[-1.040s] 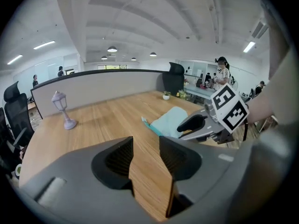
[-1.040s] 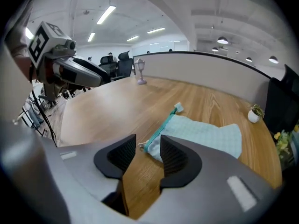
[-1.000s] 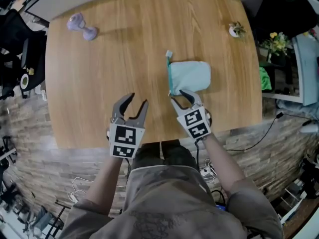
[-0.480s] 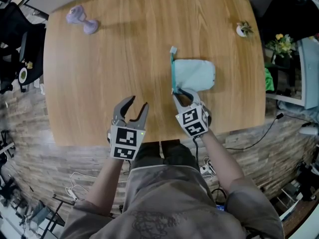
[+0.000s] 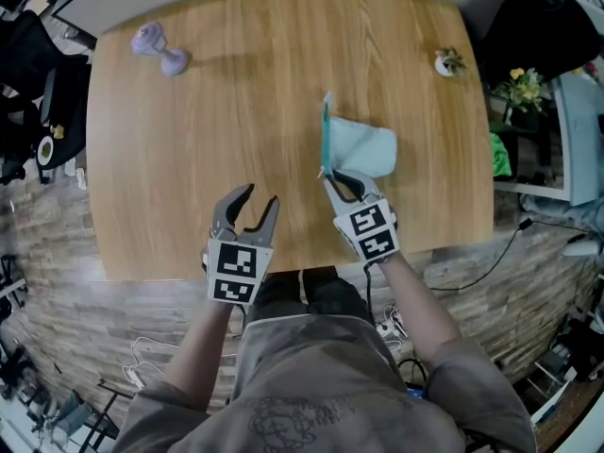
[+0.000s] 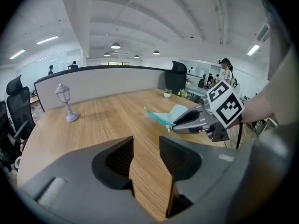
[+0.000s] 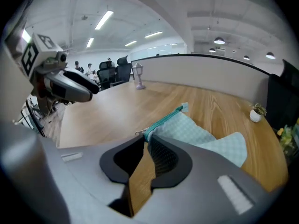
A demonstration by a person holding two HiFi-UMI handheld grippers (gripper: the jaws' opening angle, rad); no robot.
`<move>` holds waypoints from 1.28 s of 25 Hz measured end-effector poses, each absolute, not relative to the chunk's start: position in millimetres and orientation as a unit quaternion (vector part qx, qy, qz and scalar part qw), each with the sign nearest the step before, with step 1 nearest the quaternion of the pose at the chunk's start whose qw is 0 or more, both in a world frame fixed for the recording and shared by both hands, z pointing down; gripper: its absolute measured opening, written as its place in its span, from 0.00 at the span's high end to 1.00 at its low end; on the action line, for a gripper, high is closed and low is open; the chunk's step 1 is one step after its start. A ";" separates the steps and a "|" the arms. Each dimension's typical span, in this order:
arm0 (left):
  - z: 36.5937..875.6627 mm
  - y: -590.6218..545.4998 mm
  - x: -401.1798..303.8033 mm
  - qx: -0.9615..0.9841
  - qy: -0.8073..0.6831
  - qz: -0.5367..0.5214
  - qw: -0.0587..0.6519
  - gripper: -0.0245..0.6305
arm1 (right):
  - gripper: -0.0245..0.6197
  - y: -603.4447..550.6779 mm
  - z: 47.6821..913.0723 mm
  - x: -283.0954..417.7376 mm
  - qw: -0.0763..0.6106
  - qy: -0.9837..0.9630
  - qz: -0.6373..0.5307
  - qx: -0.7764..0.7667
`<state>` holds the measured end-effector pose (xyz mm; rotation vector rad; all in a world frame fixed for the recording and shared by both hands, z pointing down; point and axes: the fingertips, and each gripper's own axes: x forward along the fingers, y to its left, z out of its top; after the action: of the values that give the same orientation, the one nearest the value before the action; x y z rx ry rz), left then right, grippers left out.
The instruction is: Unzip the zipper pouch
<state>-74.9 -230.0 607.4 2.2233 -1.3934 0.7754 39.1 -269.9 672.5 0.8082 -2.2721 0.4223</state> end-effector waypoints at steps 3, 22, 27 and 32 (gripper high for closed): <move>591.9 -235.6 -74.7 0.800 -0.502 0.269 0.189 0.71 | 0.87 -276.3 640.7 43.1 0.296 -0.879 0.183 0.326; 430.8 -252.8 -75.5 0.839 -0.505 0.145 0.142 0.71 | 0.87 -258.2 433.2 50.8 0.121 -0.923 0.178 0.319; 406.0 -244.2 -84.5 0.840 -0.509 0.142 0.122 0.71 | 0.87 -245.0 400.0 43.9 0.101 -0.931 0.166 0.309; 393.5 -230.3 -84.1 0.842 -0.506 0.141 0.118 0.71 | 0.87 -233.8 383.1 43.2 0.084 -0.936 0.166 0.297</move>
<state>-84.1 -230.3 393.5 2.4639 -1.4805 0.4135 43.2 -233.8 383.1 0.8867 -2.7936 0.4955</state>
